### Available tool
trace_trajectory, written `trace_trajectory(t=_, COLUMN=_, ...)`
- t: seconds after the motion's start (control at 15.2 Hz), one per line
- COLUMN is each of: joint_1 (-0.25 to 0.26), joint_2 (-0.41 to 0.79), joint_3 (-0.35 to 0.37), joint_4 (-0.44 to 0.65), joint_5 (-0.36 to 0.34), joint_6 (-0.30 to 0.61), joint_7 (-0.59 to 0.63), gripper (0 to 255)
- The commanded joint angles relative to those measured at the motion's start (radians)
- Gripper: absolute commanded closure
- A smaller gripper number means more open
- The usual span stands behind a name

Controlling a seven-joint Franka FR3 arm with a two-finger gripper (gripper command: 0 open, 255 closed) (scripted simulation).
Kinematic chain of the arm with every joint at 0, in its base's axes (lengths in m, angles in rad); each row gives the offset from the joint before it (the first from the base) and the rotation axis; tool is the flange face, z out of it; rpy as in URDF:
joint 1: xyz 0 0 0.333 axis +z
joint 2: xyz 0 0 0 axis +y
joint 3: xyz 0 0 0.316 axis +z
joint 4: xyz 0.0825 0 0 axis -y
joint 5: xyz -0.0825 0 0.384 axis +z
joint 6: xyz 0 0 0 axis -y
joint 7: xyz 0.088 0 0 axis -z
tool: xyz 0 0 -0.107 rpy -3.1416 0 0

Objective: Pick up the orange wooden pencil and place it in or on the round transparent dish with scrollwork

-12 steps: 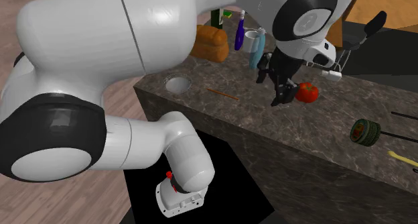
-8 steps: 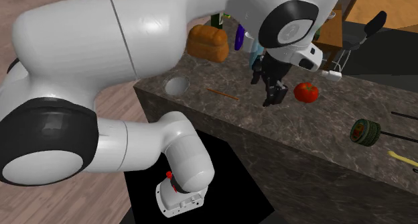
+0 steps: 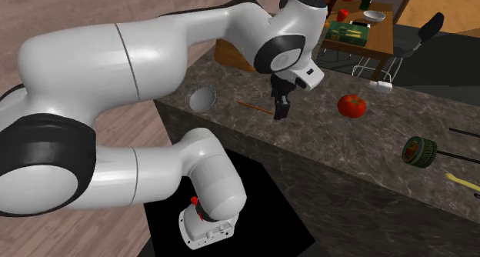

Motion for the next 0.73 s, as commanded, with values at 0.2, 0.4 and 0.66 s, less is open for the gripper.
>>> trace_trajectory(t=0.2, joint_1=0.024, joint_2=-0.007, joint_3=0.177, joint_4=-0.094, joint_5=0.144, joint_6=0.170, joint_7=0.221, gripper=0)
trace_trajectory(t=0.4, joint_1=0.030, joint_2=0.043, joint_3=0.298, joint_4=-0.115, joint_5=0.227, joint_6=0.291, joint_7=0.350, gripper=0)
trace_trajectory(t=0.66, joint_1=0.003, joint_2=0.159, joint_3=0.472, joint_4=-0.103, joint_5=0.316, joint_6=0.466, joint_7=0.521, gripper=0)
